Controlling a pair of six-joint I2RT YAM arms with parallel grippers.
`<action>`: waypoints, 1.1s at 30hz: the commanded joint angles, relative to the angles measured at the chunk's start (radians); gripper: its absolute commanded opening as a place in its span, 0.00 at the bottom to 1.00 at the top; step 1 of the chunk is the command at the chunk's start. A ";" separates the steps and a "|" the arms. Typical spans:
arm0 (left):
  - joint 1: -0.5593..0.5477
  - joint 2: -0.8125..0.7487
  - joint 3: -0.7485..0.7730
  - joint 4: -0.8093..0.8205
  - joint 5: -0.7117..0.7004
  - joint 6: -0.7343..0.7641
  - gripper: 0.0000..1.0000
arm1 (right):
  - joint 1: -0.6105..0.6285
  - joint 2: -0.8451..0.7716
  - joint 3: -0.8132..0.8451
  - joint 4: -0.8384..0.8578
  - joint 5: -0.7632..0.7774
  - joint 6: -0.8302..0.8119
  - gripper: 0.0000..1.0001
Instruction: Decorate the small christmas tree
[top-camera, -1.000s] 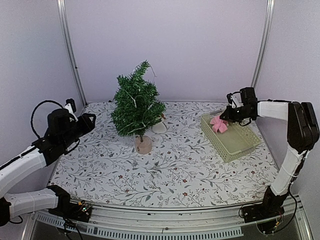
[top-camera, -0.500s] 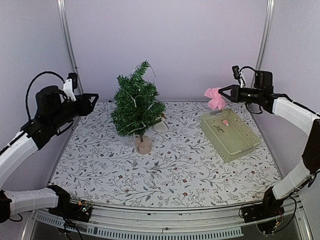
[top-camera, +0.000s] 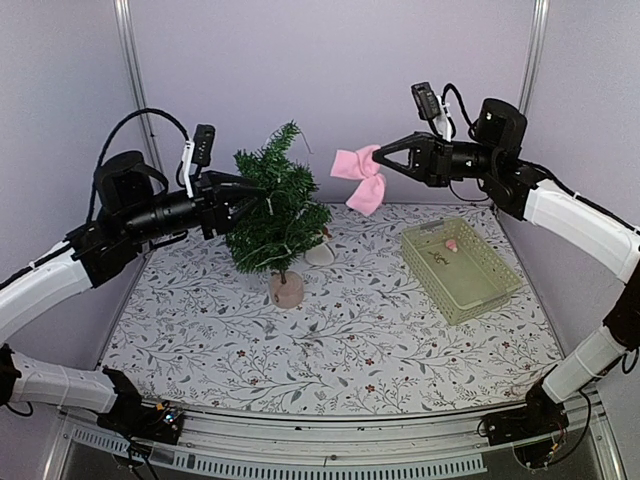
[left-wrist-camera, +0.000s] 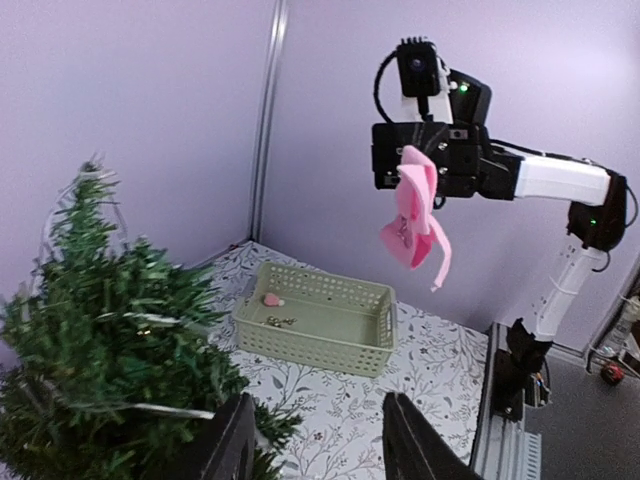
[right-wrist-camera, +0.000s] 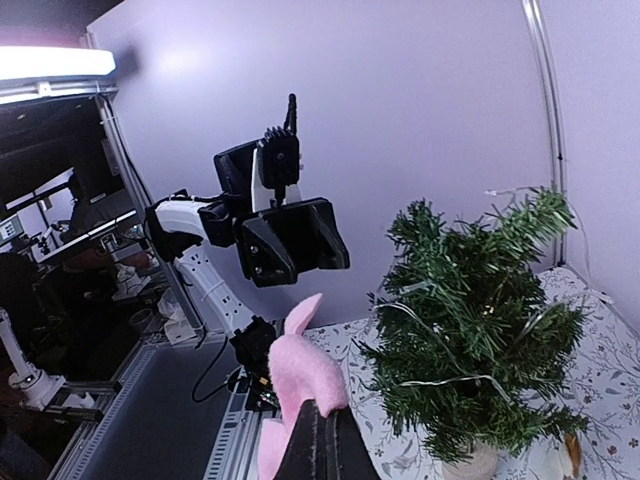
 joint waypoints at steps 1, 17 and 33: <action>-0.121 0.058 0.058 0.065 0.001 0.064 0.45 | 0.055 0.037 0.077 -0.035 0.031 0.005 0.00; -0.220 0.082 0.183 -0.225 -0.156 0.110 0.48 | 0.276 0.157 0.377 -0.707 0.429 -0.473 0.00; -0.282 0.170 0.250 -0.319 -0.147 0.191 0.40 | 0.387 0.189 0.411 -0.778 0.480 -0.561 0.00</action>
